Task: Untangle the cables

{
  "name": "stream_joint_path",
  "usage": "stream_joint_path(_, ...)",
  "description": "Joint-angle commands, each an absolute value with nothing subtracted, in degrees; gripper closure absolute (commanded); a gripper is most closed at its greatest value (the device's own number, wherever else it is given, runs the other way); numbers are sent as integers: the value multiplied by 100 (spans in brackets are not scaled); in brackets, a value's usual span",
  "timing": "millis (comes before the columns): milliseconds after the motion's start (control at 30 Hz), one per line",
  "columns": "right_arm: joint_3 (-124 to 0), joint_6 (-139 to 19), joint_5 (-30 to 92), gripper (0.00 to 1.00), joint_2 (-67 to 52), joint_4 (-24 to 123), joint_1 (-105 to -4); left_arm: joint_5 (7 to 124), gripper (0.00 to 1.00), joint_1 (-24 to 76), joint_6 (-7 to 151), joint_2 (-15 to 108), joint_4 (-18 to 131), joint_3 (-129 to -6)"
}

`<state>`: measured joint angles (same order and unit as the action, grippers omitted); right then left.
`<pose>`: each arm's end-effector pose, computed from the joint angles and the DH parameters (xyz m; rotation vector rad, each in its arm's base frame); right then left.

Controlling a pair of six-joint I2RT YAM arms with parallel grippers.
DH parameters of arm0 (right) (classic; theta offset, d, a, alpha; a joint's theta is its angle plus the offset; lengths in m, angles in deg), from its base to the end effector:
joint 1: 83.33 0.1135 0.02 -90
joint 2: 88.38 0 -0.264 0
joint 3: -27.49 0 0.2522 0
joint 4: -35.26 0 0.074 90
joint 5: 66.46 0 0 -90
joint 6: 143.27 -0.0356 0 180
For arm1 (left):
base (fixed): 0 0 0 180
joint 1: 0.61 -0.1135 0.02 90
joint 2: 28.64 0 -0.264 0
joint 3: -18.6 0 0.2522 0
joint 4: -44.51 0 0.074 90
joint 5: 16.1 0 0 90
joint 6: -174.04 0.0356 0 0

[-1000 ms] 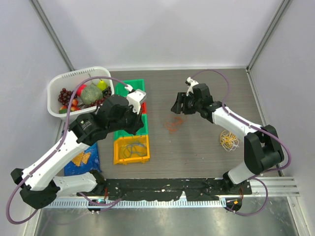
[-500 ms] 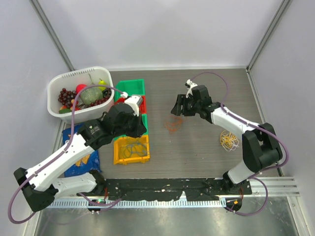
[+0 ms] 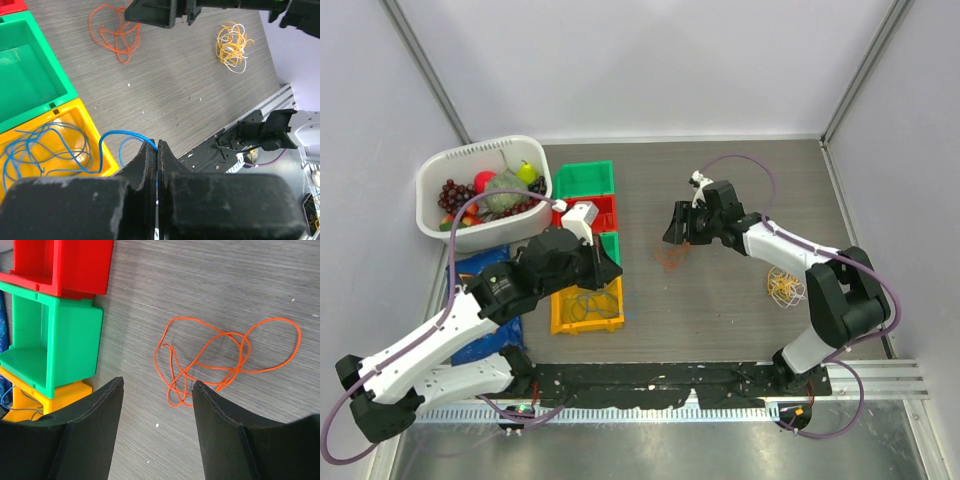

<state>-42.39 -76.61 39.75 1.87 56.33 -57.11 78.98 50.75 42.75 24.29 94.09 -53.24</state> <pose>0.2994 0.1586 0.2181 -0.2124 2.3723 0.7567 0.1234 -0.1493 0.3500 0.1395 2.2243 -0.8496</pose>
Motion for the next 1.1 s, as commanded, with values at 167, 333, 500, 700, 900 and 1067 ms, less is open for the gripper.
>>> stream_joint_path(167, -4287, -7744, 4015, 38, 171, 5403, -5477, 8277, 100, 5441, 4010, 2304, 9035, -5326)
stream_joint_path(333, -4208, -7727, 3971, 38, 74, 5412, -5476, 8909, 100, 5441, 3554, 1839, 9167, -4905)
stream_joint_path(500, -4252, -7779, 3971, 38, 56, 5403, -5476, 9691, 100, 5415, 3316, 1373, 9404, -4684)
stream_joint_path(700, -4269, -7771, 3962, 38, -5, 5473, -5468, 9798, 100, 5362, 3289, 1161, 9123, -4464)
stream_joint_path(900, -4270, -7788, 3954, 38, -49, 5456, -5468, 10422, 100, 5362, 3157, 1371, 9457, -4464)
stream_joint_path(1067, -4182, -7762, 3918, 38, -111, 5430, -5468, 10985, 100, 5354, 2507, 2057, 10441, -4780)
